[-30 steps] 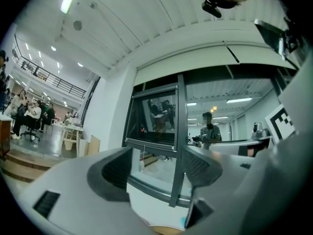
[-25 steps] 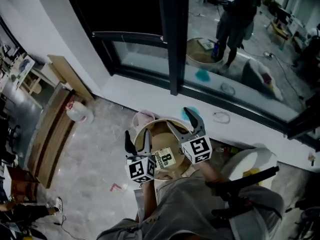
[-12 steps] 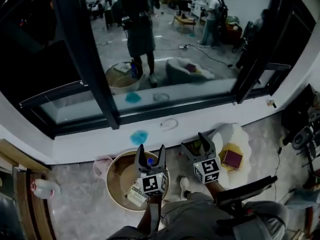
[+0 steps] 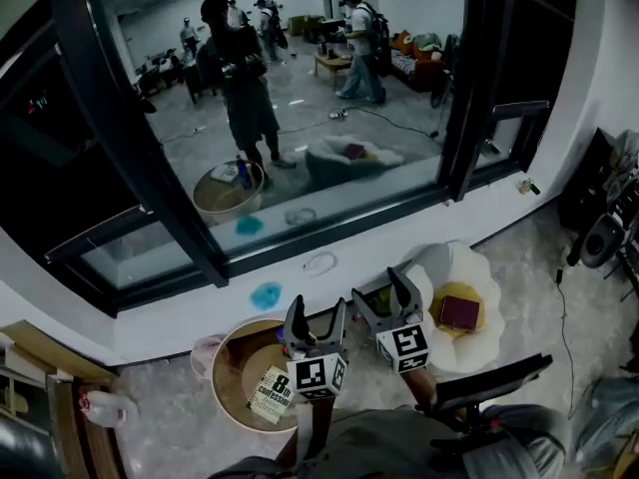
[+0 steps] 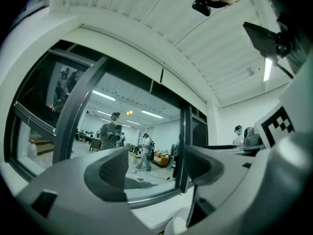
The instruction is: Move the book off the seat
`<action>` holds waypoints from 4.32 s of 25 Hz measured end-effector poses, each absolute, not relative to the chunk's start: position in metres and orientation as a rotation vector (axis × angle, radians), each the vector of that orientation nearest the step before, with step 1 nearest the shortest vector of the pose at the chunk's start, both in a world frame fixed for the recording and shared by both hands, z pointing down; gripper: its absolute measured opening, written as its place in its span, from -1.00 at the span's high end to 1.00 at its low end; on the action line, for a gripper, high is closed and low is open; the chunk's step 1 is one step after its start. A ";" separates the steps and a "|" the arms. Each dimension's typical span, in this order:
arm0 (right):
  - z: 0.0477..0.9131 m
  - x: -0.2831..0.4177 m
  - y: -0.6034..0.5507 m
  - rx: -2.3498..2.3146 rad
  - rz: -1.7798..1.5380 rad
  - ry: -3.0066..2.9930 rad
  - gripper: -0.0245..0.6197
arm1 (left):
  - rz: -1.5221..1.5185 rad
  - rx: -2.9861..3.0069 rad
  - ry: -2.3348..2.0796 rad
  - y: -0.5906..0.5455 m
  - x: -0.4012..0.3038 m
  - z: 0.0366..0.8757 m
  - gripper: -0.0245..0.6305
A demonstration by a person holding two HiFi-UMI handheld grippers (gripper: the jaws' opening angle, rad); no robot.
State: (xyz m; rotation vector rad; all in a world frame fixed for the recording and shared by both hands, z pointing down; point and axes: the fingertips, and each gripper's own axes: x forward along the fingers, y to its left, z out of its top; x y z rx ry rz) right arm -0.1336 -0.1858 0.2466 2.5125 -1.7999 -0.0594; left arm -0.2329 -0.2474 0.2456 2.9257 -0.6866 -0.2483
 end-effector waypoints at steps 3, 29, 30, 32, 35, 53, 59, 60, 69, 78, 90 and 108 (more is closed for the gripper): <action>0.251 -0.118 -0.138 2.554 -0.031 -1.834 -0.10 | -0.189 2.914 -0.705 -0.195 -0.217 0.252 -0.12; 0.316 0.128 0.285 3.105 0.183 -1.067 -0.10 | 0.067 3.008 -0.006 0.137 0.070 0.289 -0.12; 0.315 0.142 0.285 3.100 0.172 -1.019 -0.10 | 0.054 2.993 0.033 0.133 0.088 0.291 -0.12; 0.309 0.172 0.277 3.080 0.158 -0.951 -0.10 | 0.010 2.956 0.092 0.123 0.126 0.289 -0.12; 0.297 0.220 0.256 3.040 0.128 -0.917 -0.10 | -0.055 2.935 0.130 0.104 0.179 0.279 -0.12; 0.296 0.354 0.123 2.951 0.210 -1.141 -0.10 | -0.015 2.905 -0.009 -0.017 0.294 0.287 -0.12; 0.259 0.379 0.098 2.891 0.047 -1.346 -0.10 | -0.102 2.938 -0.311 -0.047 0.282 0.258 -0.12; 0.250 0.383 0.100 2.886 0.021 -1.368 -0.10 | -0.115 2.943 -0.342 -0.044 0.282 0.252 -0.12; 0.219 0.413 0.123 2.864 -0.105 -1.448 -0.10 | -0.207 2.975 -0.450 -0.014 0.299 0.222 -0.12; 0.230 0.411 0.138 2.869 -0.057 -1.399 -0.11 | -0.122 2.978 -0.428 -0.007 0.301 0.240 -0.12; 0.312 0.427 0.178 2.928 0.195 -1.219 -0.12 | 0.074 2.964 -0.317 0.013 0.332 0.299 -0.12; 0.557 0.498 0.210 2.941 0.696 -1.054 -0.13 | 0.524 2.881 -0.230 0.034 0.421 0.546 -0.12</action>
